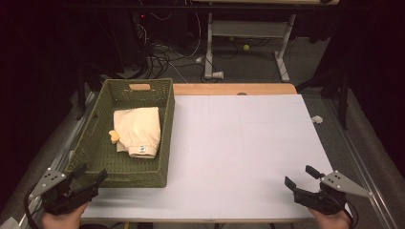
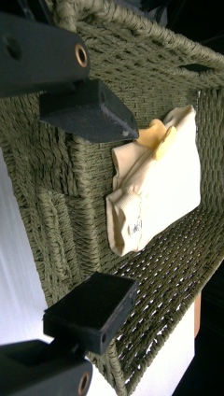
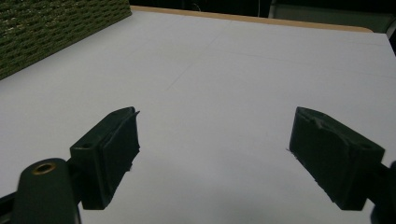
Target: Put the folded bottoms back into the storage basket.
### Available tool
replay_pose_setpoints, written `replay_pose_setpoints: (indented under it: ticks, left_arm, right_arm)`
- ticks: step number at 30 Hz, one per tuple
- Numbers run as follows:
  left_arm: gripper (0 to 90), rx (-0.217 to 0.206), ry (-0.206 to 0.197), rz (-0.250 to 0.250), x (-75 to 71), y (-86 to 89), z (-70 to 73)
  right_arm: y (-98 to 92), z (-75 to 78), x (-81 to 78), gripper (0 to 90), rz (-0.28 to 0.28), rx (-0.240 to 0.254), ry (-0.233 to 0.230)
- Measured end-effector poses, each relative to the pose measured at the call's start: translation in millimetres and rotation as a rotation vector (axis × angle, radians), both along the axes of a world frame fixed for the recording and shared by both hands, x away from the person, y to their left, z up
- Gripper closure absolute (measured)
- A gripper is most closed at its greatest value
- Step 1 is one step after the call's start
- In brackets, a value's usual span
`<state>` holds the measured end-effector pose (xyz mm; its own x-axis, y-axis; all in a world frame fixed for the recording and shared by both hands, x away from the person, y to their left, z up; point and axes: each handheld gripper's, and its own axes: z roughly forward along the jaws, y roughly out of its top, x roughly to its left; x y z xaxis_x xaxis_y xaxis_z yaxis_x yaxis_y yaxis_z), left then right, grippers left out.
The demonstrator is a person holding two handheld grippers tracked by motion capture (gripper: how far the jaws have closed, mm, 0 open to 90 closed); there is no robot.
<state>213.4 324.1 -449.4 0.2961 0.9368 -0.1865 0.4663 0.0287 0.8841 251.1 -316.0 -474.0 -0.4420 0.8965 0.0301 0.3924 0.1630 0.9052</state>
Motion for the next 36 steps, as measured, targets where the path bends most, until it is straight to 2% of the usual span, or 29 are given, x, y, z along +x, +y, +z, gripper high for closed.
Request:
replay_pose_setpoints:
  ticks: [3, 7, 14, 21, 36]
  left_arm:
    - [23.0, 0.021, -0.019, 0.008, -2.3, -2.2, -2.0]
    - [22.3, 0.022, -0.037, 0.014, -5.2, -3.8, -3.9]
    - [21.6, 0.014, -0.046, 0.014, -8.3, -6.1, -5.8]
    - [21.3, 0.036, -0.072, 0.022, -10.4, -9.8, -9.5]
    - [21.1, 0.031, -0.076, 0.030, -12.4, -10.7, -10.7]
  right_arm:
    - [-0.1, 0.1, 0.0, 16.6, -0.001, 0.001, -0.002]
    - [0.1, 0.1, -0.2, 16.6, 0.000, 0.000, -0.001]
    - [0.1, 0.1, -0.2, 16.6, -0.001, 0.000, 0.000]
    - [-0.1, 0.0, -0.1, 16.6, 0.001, -0.001, 0.000]
    - [-0.4, 0.8, -0.6, 16.5, 0.001, 0.006, -0.007]
